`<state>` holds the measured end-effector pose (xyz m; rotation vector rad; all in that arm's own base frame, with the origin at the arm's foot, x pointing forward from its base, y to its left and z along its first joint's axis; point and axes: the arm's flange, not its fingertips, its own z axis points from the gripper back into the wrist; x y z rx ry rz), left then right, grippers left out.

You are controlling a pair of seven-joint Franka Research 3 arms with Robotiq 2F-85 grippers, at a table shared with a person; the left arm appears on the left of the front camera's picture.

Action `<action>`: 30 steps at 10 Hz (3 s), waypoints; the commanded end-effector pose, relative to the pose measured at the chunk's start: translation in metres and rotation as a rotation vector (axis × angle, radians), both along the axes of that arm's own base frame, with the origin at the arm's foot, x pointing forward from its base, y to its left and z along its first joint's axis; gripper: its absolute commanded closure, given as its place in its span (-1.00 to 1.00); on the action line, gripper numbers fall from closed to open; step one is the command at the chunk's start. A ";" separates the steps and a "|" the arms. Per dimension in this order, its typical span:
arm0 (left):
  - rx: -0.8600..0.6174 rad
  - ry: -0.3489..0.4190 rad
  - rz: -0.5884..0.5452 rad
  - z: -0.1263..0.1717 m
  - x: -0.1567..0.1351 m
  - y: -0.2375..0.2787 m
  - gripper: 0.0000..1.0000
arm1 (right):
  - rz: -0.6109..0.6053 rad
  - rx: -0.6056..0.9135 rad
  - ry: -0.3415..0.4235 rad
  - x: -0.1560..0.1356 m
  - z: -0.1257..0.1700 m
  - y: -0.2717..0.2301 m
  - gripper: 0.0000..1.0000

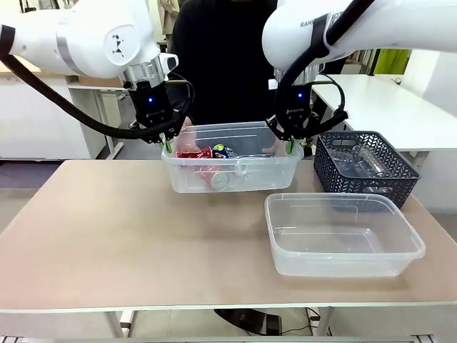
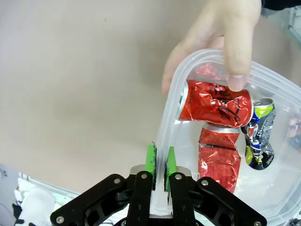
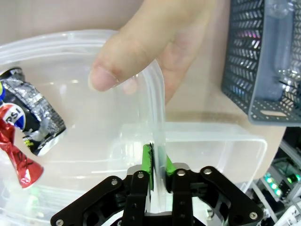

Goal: Sort the waste into each basket.
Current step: Release the Organizing box you were holding, then pick up the Organizing box on the right side of the table and lift it.

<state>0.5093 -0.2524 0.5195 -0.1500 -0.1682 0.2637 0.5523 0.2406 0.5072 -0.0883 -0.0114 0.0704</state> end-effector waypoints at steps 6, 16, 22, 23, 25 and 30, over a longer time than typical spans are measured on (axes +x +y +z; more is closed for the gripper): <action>0.049 -0.239 0.002 0.042 -0.039 0.013 -0.99 | 0.035 0.208 -0.240 -0.037 0.045 -0.028 -0.94; 0.043 -0.271 -0.102 0.049 -0.055 0.011 -1.00 | -0.001 0.215 -0.286 -0.059 0.065 -0.031 -1.00; 0.022 -0.246 -0.098 0.047 -0.085 -0.002 -1.00 | 0.093 0.232 -0.205 -0.098 0.064 -0.044 -1.00; 0.005 -0.169 -0.046 0.041 -0.119 -0.018 -1.00 | 0.114 0.242 -0.175 -0.138 0.064 -0.069 -1.00; -0.021 -0.062 -0.088 0.018 -0.167 -0.074 -1.00 | -0.022 0.182 -0.144 -0.206 0.059 -0.144 -1.00; -0.036 -0.050 -0.254 -0.014 -0.203 -0.152 -1.00 | -0.151 0.125 -0.113 -0.255 0.032 -0.201 -1.00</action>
